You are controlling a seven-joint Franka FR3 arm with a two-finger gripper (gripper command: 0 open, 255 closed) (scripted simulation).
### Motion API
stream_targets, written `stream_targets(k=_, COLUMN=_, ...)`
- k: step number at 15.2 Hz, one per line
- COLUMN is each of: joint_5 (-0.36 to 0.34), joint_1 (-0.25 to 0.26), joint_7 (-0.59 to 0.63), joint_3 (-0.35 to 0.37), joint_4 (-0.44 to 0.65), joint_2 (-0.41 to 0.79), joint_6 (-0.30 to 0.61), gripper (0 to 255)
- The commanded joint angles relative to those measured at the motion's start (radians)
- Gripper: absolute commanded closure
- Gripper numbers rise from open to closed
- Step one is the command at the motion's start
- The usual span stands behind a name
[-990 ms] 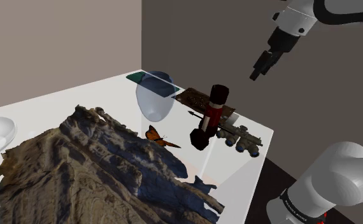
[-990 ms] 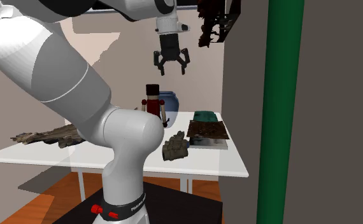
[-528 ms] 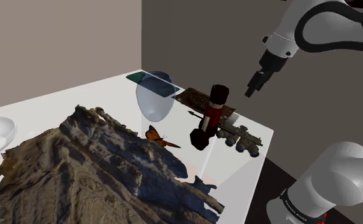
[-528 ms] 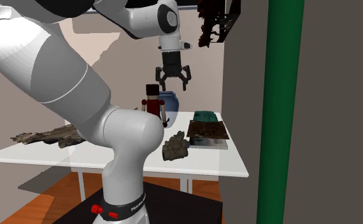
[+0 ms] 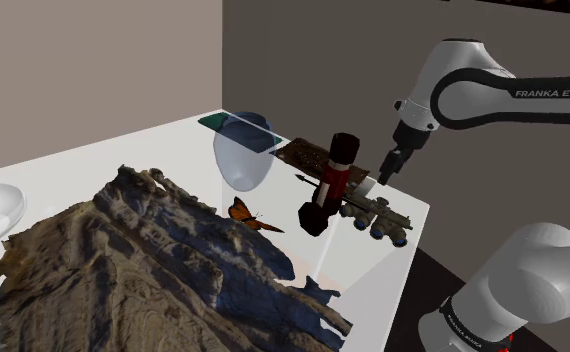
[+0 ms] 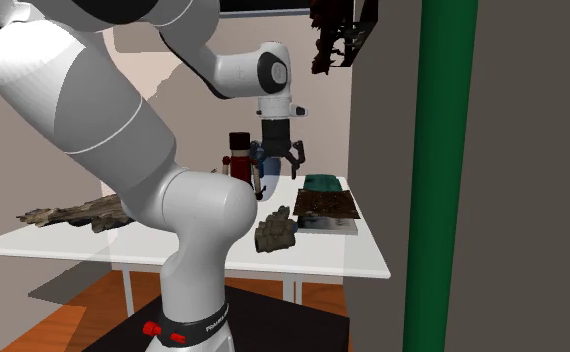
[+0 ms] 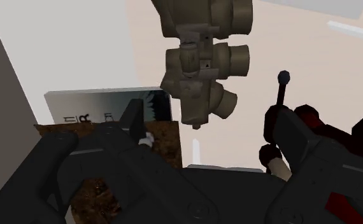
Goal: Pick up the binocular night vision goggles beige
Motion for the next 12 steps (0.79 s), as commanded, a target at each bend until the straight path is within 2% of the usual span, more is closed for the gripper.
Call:
stream_targets(k=1, joint_5=-0.006, joint_1=-0.003, joint_7=-0.01, joint_3=-0.008, joint_4=-0.056, joint_2=0.02, joint_6=0.052, gripper=0)
stream_targets(k=4, joint_5=-0.017, joint_1=-0.01, joint_7=-0.027, joint_3=-0.021, joint_4=-0.122, joint_2=0.059, joint_6=0.122, gripper=0)
stream_targets(k=12, joint_5=-0.02, joint_1=-0.011, joint_7=-0.025, joint_3=-0.025, joint_4=-0.192, joint_2=0.119, joint_6=0.252, gripper=0)
